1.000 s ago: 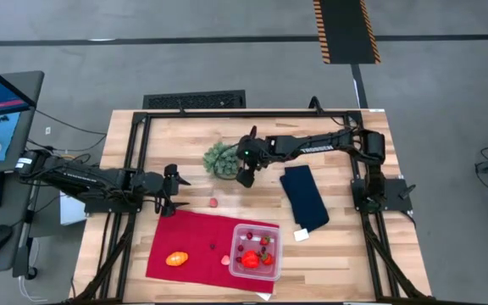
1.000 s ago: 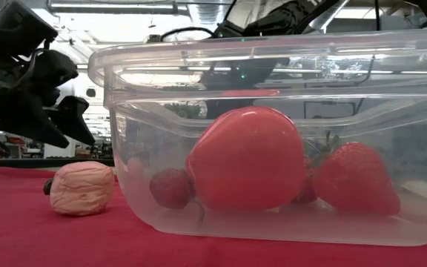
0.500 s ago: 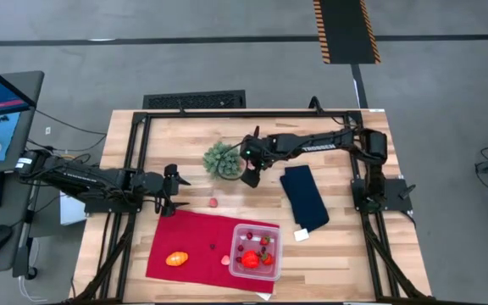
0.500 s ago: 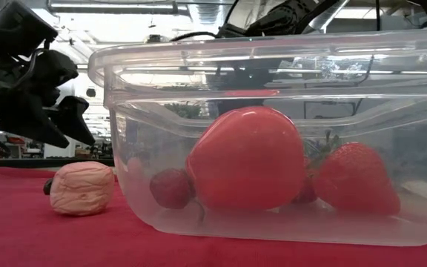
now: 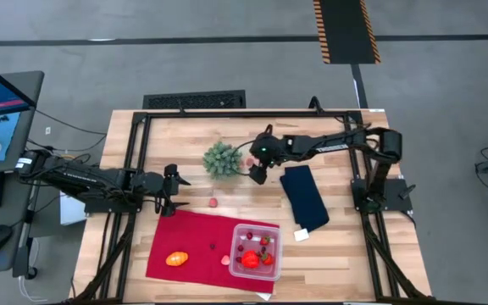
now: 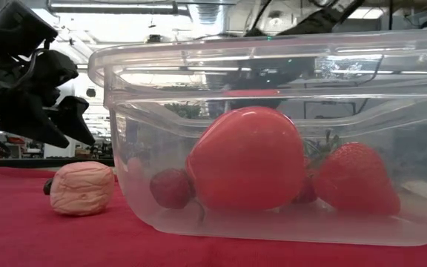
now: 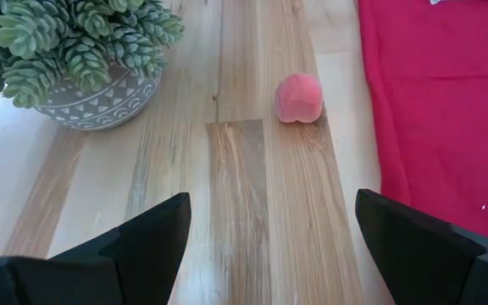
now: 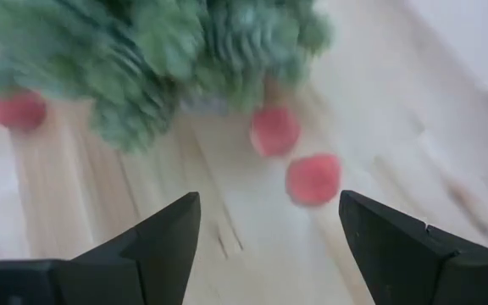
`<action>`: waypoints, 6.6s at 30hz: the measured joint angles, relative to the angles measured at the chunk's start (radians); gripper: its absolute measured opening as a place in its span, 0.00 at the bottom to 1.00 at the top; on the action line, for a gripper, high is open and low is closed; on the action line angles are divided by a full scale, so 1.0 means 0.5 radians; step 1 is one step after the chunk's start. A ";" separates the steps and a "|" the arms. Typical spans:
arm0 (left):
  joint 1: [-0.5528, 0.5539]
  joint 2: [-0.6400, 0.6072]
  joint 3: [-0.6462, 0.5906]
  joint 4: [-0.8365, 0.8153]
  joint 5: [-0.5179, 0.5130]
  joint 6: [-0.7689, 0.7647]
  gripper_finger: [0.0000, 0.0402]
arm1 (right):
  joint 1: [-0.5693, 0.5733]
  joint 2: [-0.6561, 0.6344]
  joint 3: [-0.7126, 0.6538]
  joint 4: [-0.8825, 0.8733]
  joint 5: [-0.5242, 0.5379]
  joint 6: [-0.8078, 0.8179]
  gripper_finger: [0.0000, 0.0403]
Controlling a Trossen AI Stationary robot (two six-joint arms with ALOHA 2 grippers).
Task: Pick and placing Produce into tupperware
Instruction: Put the apricot into the transparent bin, then put the top apricot into the transparent bin
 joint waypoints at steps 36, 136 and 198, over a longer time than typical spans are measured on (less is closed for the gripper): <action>0.000 -0.001 0.000 -0.001 0.000 0.000 0.81 | -0.057 0.119 -0.048 0.112 0.176 -0.374 0.76; 0.000 0.000 -0.001 0.000 0.000 0.000 0.81 | 0.548 -0.210 -0.044 -0.152 0.483 0.350 0.28; 0.000 -0.001 -0.001 -0.001 0.000 0.000 0.81 | 1.732 0.100 -0.045 0.227 1.523 1.068 0.56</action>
